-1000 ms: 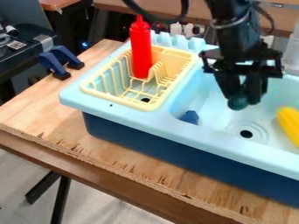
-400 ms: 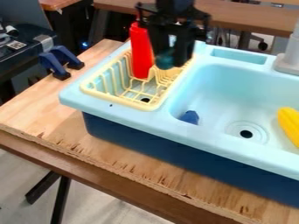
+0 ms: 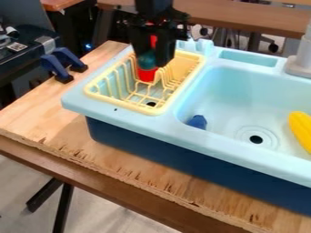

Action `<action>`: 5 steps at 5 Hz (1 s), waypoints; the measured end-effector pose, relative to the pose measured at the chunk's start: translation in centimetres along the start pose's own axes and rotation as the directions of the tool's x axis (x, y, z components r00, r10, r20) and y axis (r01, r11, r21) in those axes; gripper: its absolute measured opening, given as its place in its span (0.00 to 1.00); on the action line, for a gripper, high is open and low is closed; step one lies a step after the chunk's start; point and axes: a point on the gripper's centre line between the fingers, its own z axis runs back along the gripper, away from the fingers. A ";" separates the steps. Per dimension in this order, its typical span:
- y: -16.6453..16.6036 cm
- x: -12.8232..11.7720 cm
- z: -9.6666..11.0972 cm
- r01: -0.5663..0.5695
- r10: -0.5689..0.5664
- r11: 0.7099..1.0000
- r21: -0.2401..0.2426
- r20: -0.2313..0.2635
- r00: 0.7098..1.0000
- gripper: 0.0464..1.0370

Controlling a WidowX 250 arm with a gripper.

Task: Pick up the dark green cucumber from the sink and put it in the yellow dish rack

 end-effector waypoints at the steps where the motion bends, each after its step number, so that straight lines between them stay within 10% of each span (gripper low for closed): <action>1: 0.8 0.0 -2.3 -0.008 0.008 1.000 0.009 -0.081 0.997 0.47; 5: 0.7 0.9 -7.7 0.043 -0.040 0.999 0.012 -0.178 0.983 0.47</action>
